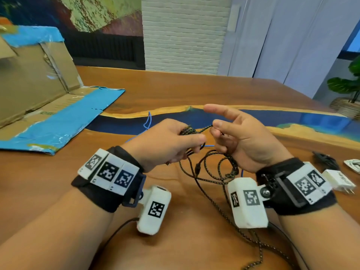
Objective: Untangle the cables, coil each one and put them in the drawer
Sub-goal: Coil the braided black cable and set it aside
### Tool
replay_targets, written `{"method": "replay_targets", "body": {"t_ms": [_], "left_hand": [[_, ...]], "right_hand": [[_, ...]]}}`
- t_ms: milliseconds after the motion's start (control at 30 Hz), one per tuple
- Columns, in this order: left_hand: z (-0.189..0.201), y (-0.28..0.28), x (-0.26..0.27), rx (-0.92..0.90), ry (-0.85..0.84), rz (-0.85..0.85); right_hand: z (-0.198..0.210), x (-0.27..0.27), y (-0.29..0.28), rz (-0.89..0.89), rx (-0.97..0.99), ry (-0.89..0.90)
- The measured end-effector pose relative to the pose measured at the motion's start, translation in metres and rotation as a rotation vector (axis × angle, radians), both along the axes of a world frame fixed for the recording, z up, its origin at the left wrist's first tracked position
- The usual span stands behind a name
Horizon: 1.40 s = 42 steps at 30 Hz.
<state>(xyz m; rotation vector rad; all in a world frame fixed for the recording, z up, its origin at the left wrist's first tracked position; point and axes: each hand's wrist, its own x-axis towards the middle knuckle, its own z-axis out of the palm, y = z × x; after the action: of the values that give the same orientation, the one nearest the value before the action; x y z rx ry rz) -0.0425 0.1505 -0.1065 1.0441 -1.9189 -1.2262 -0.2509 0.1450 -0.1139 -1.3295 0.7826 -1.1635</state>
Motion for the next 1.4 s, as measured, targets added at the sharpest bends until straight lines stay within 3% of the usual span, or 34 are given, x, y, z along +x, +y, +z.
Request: {"method": "replay_targets", "body": {"t_ms": [133, 233, 300, 400, 467, 567, 767, 933, 1133, 1267, 1400], "left_hand": [[0.004, 0.004, 0.003, 0.233, 0.463, -0.098], [0.007, 0.005, 0.004, 0.326, 0.781, -0.208], [0.008, 0.005, 0.004, 0.323, 0.878, -0.263], [0.008, 0.003, -0.002, 0.268, 0.874, -0.149], [0.007, 0.002, -0.007, 0.233, 0.841, -0.051], [0.004, 0.004, -0.011, 0.134, 0.647, 0.064], [-0.001, -0.005, -0.011, -0.075, 0.191, 0.256], [-0.006, -0.008, -0.014, -0.134, -0.069, 0.297], [0.006, -0.001, -0.01, -0.179, -0.379, 0.288], [0.008, 0.004, -0.007, -0.182, -0.438, 0.257], [0.006, 0.0, -0.001, -0.2, -0.384, 0.297]], "right_hand": [[-0.004, 0.009, 0.0, 0.007, -0.061, 0.009], [-0.008, 0.018, 0.003, 0.036, -0.115, 0.131], [-0.011, 0.022, 0.005, 0.088, -0.132, 0.244], [-0.013, 0.025, 0.006, 0.149, -0.107, 0.385], [-0.015, 0.028, 0.006, 0.163, -0.123, 0.49], [-0.019, 0.031, 0.005, 0.154, -0.073, 0.565], [-0.02, 0.029, -0.001, -0.035, -0.008, 0.446], [-0.016, 0.026, 0.002, -0.098, -0.026, 0.368], [-0.015, 0.028, 0.005, -0.161, -0.055, 0.413], [-0.014, 0.027, 0.004, -0.178, -0.074, 0.344], [-0.011, 0.027, 0.005, -0.096, -0.005, 0.237]]}}
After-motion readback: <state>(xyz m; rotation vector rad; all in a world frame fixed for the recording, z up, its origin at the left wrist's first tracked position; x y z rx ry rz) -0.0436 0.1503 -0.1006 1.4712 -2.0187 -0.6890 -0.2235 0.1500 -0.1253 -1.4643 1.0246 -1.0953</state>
